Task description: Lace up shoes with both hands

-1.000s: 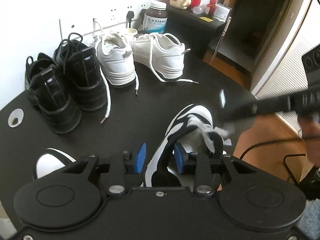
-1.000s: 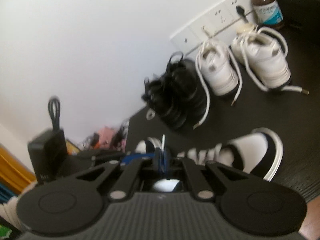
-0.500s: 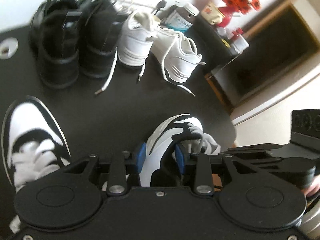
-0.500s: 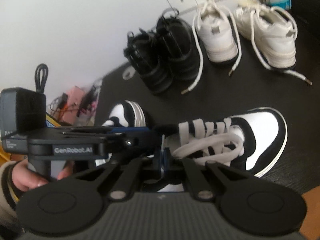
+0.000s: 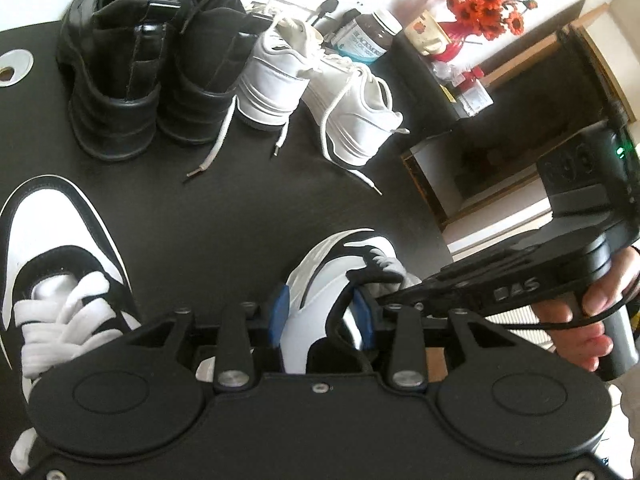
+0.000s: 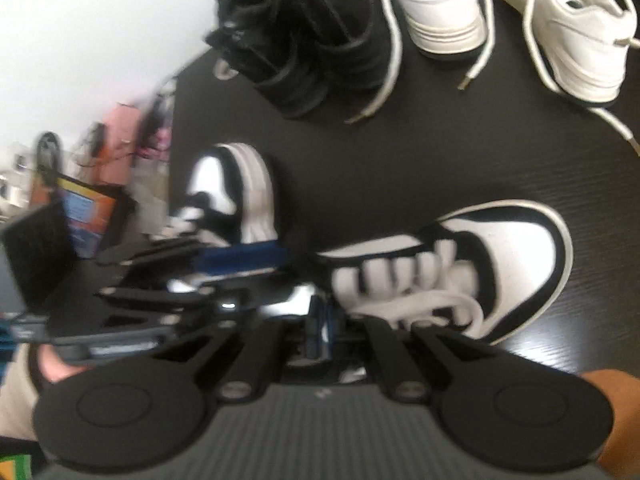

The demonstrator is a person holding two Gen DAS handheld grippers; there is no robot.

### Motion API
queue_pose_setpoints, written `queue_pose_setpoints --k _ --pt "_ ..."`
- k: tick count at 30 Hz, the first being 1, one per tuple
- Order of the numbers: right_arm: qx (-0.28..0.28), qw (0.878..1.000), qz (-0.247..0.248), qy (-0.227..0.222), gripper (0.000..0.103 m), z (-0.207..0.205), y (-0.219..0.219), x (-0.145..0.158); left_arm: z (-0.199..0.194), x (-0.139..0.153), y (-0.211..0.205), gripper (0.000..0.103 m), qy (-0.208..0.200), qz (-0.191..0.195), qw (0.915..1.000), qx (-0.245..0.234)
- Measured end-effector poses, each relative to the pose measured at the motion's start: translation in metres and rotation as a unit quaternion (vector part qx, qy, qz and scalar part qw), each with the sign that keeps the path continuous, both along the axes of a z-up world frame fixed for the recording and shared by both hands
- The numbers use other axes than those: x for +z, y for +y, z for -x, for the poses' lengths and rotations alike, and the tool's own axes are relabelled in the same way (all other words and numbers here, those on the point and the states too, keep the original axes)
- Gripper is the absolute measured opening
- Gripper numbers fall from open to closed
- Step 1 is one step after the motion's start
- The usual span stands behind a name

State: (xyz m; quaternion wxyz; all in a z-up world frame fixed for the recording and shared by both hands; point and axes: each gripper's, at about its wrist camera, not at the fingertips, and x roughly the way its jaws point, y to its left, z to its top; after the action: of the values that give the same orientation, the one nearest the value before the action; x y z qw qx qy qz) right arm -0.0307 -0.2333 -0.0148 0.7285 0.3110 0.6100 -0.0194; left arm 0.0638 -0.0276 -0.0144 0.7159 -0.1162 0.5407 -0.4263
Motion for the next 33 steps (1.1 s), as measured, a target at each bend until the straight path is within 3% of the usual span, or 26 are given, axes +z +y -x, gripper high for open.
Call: queue_pose_setpoints --k 8,16,24,27,30,33 --pt "0.044 0.998 0.02 -0.029 0.002 -0.002 0.014 0.005 0.0 0.0 0.0 0.037 0.0 0.001 1.0 -0.001" --pt "0.04 0.997 0.044 -0.047 0.002 -0.001 0.015 0.006 -0.001 0.0 0.001 0.038 0.0 0.0 1.0 0.002" --pt "0.049 0.981 0.146 -0.12 0.002 0.026 0.04 0.013 0.002 0.01 0.012 0.037 -0.023 0.011 0.9997 0.006" --pt "0.02 0.975 0.15 -0.16 0.003 0.039 0.041 0.014 -0.008 0.017 0.024 0.037 -0.022 0.025 0.9989 0.034" --pt "-0.003 0.968 0.149 -0.201 0.003 0.051 0.041 0.016 -0.015 0.019 0.021 0.037 -0.031 0.008 0.9985 0.045" --pt "-0.01 0.966 0.146 -0.213 0.003 0.053 0.041 0.015 -0.014 0.015 0.01 0.037 -0.033 -0.012 0.9988 0.034"
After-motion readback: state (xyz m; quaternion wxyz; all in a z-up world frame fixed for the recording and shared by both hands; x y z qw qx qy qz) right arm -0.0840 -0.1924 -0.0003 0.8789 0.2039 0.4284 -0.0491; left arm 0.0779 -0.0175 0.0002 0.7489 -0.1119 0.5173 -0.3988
